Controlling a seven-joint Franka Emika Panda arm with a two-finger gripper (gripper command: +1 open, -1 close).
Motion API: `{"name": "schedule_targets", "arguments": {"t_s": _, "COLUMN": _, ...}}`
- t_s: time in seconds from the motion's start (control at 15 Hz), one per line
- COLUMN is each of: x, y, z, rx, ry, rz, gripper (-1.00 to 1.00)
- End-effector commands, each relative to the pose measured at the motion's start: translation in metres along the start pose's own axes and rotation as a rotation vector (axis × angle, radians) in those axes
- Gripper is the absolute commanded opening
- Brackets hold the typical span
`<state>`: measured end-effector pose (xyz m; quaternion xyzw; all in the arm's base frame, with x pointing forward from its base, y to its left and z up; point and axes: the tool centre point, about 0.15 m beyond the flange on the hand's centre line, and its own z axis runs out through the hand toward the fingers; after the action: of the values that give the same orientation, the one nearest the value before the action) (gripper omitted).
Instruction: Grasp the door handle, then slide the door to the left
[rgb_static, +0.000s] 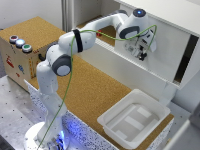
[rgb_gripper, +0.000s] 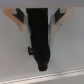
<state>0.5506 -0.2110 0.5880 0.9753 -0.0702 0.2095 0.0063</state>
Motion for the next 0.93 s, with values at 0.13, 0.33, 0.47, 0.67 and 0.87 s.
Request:
{"name": "schedule_targets", "arguments": {"t_s": 0.13, "x": -0.026, "y": -0.111, "z": 0.035, "rx": -0.231, "ry": 0.168, "rz": -0.004, "gripper": -1.0}}
{"name": "schedule_targets", "arguments": {"t_s": 0.33, "x": -0.026, "y": -0.12, "z": 0.032, "rx": -0.158, "ry": 0.189, "rz": -0.015, "gripper": -1.0}}
{"name": "schedule_targets", "arguments": {"t_s": 0.47, "x": -0.029, "y": -0.135, "z": 0.031, "rx": -0.137, "ry": 0.19, "rz": -0.033, "gripper": -1.0}}
{"name": "schedule_targets", "arguments": {"t_s": 0.67, "x": -0.031, "y": -0.16, "z": 0.03, "rx": -0.144, "ry": 0.191, "rz": -0.017, "gripper": -1.0}}
{"name": "schedule_targets", "arguments": {"t_s": 0.87, "x": -0.04, "y": -0.204, "z": 0.027, "rx": -0.146, "ry": 0.2, "rz": 0.026, "gripper": -1.0}}
